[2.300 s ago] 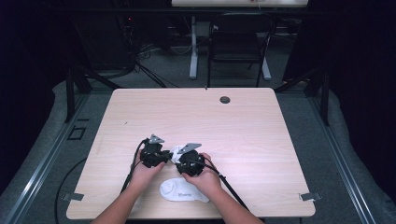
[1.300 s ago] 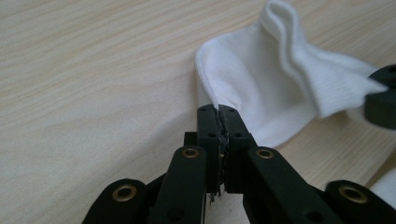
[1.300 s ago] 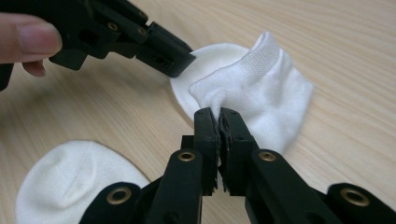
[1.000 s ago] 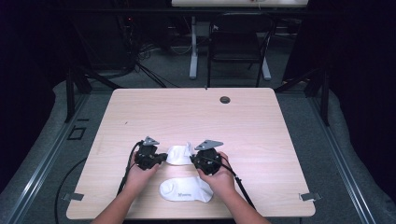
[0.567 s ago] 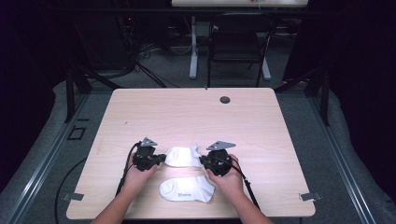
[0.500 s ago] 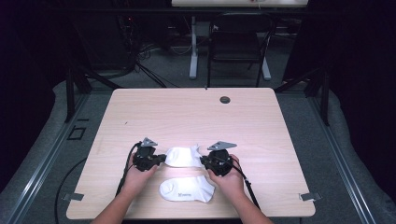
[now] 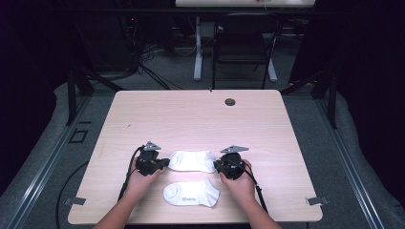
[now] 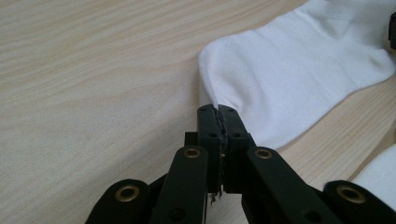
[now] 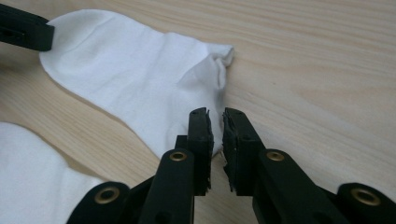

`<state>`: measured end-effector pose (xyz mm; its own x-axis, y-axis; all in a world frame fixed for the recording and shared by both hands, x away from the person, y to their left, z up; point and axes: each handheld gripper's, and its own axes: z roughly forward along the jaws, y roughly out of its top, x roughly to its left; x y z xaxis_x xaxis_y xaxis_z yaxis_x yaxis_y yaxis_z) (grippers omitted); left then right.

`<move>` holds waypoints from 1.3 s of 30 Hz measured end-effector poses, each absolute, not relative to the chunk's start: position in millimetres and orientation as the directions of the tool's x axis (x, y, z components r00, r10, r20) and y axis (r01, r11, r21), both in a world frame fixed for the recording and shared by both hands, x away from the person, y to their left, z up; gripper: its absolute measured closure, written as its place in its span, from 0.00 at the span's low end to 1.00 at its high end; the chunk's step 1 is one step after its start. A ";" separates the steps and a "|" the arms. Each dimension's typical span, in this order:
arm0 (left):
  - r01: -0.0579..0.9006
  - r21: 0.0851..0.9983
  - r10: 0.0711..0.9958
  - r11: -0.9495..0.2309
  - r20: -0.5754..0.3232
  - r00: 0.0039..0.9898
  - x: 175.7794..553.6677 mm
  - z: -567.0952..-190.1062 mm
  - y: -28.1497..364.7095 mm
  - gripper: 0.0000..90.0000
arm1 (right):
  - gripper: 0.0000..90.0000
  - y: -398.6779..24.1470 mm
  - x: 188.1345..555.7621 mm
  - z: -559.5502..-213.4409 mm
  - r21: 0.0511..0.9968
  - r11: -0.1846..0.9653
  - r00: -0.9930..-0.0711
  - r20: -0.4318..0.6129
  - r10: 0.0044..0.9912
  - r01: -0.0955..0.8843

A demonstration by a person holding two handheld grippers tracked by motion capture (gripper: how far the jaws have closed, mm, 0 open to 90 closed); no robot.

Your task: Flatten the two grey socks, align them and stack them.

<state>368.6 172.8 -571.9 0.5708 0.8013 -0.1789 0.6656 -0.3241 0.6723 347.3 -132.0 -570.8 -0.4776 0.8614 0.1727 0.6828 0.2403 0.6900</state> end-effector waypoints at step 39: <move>0.674 0.670 0.801 -0.311 -0.197 0.566 366.6 -572.5 178.7 0.99 | 0.92 -113.1 372.7 -575.7 0.672 0.258 -0.470 0.152 0.869 0.694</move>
